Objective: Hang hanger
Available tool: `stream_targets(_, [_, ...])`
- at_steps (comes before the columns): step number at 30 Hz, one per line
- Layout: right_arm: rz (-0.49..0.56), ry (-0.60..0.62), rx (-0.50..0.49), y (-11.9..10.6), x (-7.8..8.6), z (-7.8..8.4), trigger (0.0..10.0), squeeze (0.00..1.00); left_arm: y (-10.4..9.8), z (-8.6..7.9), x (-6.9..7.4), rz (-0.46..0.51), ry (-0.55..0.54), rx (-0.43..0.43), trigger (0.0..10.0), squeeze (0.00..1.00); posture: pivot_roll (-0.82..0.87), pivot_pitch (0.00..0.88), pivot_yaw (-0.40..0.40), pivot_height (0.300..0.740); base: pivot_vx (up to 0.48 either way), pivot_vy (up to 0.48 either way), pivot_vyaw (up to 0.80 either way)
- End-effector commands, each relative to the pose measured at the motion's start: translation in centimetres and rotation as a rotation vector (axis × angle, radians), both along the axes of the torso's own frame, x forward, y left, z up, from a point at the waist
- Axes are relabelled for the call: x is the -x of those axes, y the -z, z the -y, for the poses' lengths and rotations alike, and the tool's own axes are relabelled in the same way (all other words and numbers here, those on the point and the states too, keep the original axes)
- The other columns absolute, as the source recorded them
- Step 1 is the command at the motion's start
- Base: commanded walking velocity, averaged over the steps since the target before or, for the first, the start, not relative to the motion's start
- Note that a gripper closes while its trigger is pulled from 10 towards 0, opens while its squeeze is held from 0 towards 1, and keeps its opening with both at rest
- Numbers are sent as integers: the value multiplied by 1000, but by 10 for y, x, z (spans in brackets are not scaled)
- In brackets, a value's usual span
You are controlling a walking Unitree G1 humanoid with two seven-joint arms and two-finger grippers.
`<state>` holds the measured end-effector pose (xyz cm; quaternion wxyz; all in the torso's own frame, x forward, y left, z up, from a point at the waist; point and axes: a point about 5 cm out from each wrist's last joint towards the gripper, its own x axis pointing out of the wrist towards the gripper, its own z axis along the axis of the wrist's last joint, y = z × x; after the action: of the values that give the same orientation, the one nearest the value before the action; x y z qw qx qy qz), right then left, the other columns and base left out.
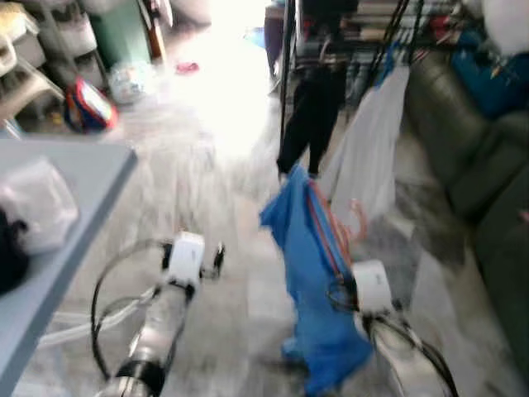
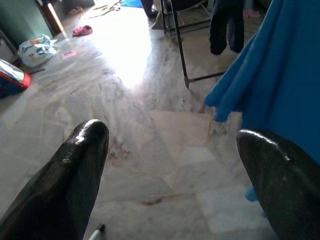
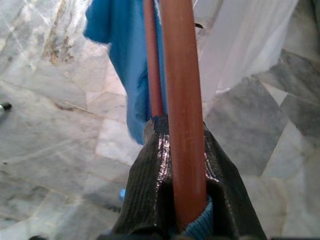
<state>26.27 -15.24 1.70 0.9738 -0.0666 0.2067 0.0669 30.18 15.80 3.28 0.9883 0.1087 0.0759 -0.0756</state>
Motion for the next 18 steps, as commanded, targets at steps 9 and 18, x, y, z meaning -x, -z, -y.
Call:
stream_targets(9, [31, 2, -2, -4, 3, 0, 10000, 0, 0, 9, 1, -1, 78, 11, 10000, 0, -32, 111, 36, 740, 0, 0, 0])
stream_targets(18, [22, -43, 12, -3, 9, -3, 10000, 0, -1, 17, 1, -4, 121, 40, 10000, 0, -30, 138, 35, 740, 0, 0, 0])
